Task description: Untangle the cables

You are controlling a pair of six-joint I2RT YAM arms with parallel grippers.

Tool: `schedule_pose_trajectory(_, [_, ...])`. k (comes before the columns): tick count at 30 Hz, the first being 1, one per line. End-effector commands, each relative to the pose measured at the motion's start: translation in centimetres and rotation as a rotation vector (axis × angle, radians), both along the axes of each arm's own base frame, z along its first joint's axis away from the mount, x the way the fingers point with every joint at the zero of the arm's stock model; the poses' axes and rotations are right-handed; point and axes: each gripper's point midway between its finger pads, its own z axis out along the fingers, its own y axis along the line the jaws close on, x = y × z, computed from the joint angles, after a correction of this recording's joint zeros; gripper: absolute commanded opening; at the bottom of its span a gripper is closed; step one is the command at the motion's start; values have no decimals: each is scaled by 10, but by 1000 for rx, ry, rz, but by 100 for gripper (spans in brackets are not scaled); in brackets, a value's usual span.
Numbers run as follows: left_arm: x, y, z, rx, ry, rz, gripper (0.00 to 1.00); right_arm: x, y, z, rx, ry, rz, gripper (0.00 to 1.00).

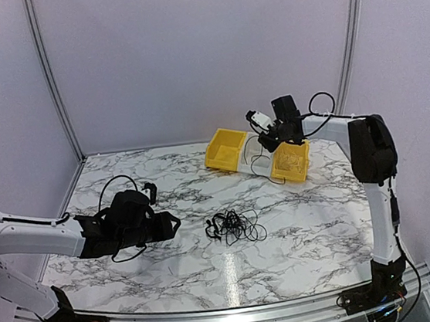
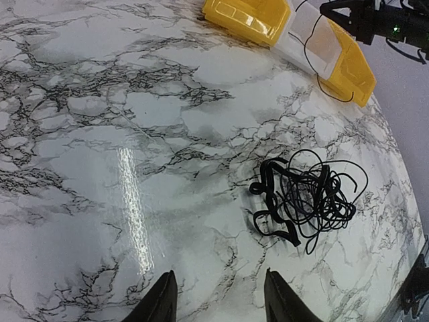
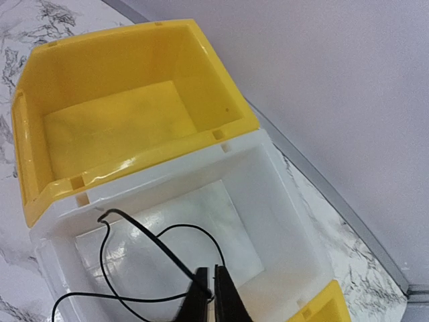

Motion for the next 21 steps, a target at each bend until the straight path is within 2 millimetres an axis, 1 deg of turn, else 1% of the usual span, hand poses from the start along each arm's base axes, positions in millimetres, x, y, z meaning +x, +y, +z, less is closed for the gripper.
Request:
schedule_pose_trajectory(1, [3, -13, 4, -2, -21, -44, 47, -13, -9, 50, -23, -69, 11, 20])
schedule_pose_trajectory(3, [4, -15, 3, 6, -23, -55, 47, -22, -15, 51, -42, -57, 15, 24])
schedule_pose_trajectory(7, [4, -17, 2, 10, -26, -66, 47, -43, -32, 52, -58, -16, 22, 28])
schedule_pose_trajectory(9, [4, -17, 1, 10, -25, -66, 48, -52, -41, 54, -64, 12, 22, 33])
schedule_pose_trajectory(10, [3, -17, 0, 10, -23, -66, 48, -56, -45, 50, -71, 38, 26, 35])
schedule_pose_trajectory(12, [4, -17, 1, 5, -22, -64, 48, -61, -52, 40, -94, 86, 32, 36])
schedule_pose_trajectory(14, [3, -18, 1, 3, -20, -67, 48, -67, -53, 35, -100, 120, 66, 31])
schedule_pose_trajectory(16, [3, -20, 2, 1, -19, -75, 48, -78, -49, 34, -88, 150, 118, 29])
schedule_pose_trajectory(19, [3, -22, 3, -3, -18, -80, 48, -101, -45, 23, -76, 222, 176, 29])
schedule_pose_trajectory(21, [3, -22, 4, -6, -15, -79, 48, -119, -43, 11, -80, 275, 220, 29])
